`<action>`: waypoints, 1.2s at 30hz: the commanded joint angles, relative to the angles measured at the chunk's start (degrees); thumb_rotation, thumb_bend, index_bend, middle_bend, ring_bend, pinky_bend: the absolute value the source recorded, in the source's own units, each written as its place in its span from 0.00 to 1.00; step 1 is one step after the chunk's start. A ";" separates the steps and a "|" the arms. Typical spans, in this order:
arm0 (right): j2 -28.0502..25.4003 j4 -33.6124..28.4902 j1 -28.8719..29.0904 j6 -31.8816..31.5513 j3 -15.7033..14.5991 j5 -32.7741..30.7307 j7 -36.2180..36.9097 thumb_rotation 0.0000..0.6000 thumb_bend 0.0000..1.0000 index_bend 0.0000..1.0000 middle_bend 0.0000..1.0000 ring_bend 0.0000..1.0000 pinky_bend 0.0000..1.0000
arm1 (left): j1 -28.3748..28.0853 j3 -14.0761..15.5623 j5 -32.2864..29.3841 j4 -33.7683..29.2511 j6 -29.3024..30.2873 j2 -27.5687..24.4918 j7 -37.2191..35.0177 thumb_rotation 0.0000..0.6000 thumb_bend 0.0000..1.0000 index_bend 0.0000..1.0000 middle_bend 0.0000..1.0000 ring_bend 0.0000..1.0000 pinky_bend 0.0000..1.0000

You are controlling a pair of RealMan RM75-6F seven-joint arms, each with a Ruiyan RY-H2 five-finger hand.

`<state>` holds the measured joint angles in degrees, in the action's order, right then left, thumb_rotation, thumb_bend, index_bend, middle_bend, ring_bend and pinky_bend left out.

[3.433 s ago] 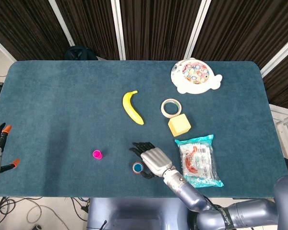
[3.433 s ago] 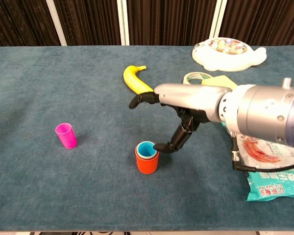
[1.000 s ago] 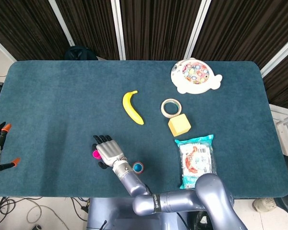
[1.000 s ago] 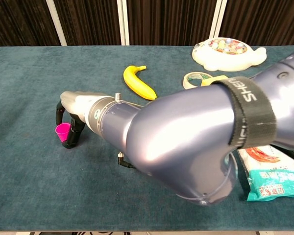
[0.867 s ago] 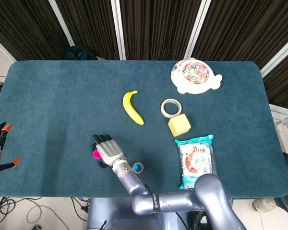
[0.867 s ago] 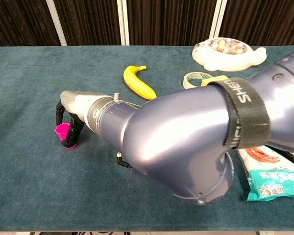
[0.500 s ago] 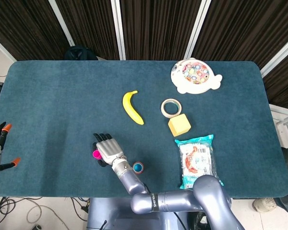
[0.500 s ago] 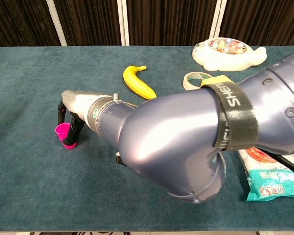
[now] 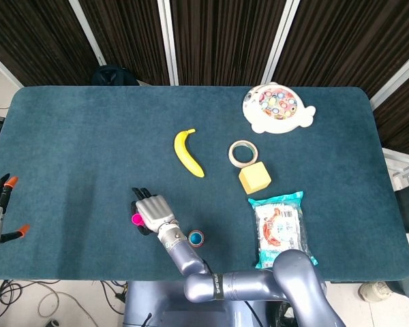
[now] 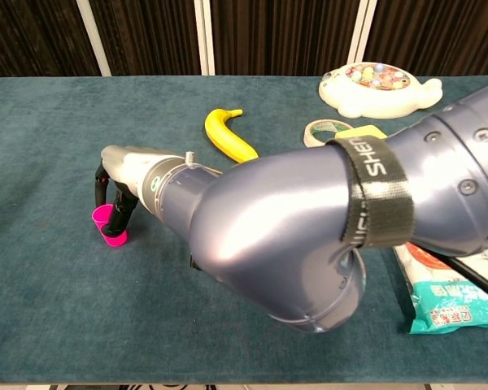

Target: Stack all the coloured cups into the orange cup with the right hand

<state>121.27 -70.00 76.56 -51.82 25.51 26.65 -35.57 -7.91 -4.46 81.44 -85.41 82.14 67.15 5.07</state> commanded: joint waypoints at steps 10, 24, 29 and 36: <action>0.47 0.16 0.12 -0.05 0.70 0.30 -0.10 1.00 0.42 0.46 0.00 0.07 0.25 | -0.01 0.02 0.01 0.04 0.04 0.03 0.02 1.00 0.00 0.00 0.00 0.00 0.05; 0.89 1.38 0.08 0.42 1.38 0.16 0.00 1.00 0.42 0.47 0.00 0.07 0.54 | -0.05 0.15 0.10 0.04 -0.03 0.20 0.30 1.00 0.00 0.00 0.00 0.00 0.05; 1.02 1.67 0.03 0.95 1.42 0.08 0.08 1.00 0.42 0.48 0.00 0.07 0.62 | -0.08 0.10 -0.02 0.09 -0.09 0.22 0.28 1.00 0.00 0.00 0.00 0.00 0.05; 0.56 0.38 -0.22 0.59 1.87 0.68 0.45 1.00 0.42 0.49 0.00 0.07 0.69 | -0.13 0.30 0.25 0.11 -0.18 0.30 0.39 1.00 0.00 0.00 0.00 0.00 0.05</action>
<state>121.98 -69.41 76.41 -51.08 27.29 27.23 -35.13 -8.05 -4.16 81.68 -85.31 81.95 67.45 5.45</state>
